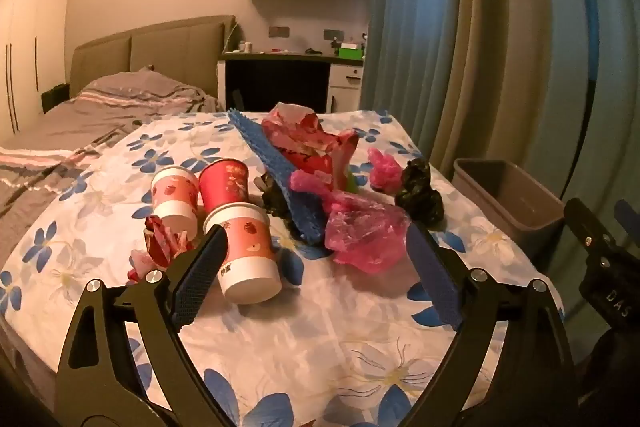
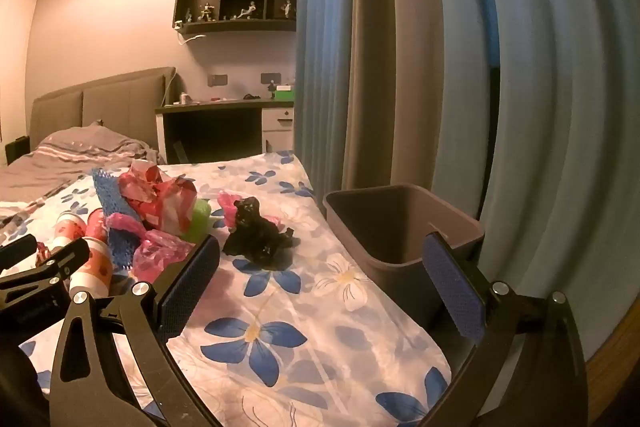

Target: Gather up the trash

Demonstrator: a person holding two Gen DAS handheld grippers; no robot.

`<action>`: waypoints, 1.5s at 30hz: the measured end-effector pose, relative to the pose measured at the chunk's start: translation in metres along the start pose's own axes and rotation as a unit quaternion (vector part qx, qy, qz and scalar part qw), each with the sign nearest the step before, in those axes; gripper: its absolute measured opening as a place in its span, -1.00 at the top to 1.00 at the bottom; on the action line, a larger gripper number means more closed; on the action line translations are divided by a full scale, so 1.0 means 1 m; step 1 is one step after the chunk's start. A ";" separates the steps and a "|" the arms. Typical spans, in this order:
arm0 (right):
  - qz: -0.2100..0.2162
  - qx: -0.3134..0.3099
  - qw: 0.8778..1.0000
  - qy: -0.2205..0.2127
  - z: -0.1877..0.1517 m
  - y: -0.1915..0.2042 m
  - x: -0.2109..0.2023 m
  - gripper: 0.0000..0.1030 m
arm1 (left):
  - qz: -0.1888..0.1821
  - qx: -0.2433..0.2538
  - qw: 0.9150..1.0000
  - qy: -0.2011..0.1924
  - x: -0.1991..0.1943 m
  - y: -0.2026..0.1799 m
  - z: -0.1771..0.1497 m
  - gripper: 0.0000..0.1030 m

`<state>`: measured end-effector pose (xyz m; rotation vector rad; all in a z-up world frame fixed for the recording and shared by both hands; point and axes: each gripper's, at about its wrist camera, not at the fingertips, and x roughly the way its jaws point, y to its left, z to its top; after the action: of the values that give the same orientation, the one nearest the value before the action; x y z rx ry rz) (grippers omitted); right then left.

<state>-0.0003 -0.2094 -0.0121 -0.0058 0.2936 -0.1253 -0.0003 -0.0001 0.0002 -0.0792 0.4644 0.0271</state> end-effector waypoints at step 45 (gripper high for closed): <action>0.013 0.000 1.000 0.005 -0.004 0.009 0.002 -0.90 | 0.014 -0.008 1.000 -0.004 -0.006 0.008 0.000 -0.78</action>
<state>0.0012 -0.2006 -0.0169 -0.0013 0.3039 -0.1000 -0.0059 0.0081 0.0023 -0.0887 0.4569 0.0592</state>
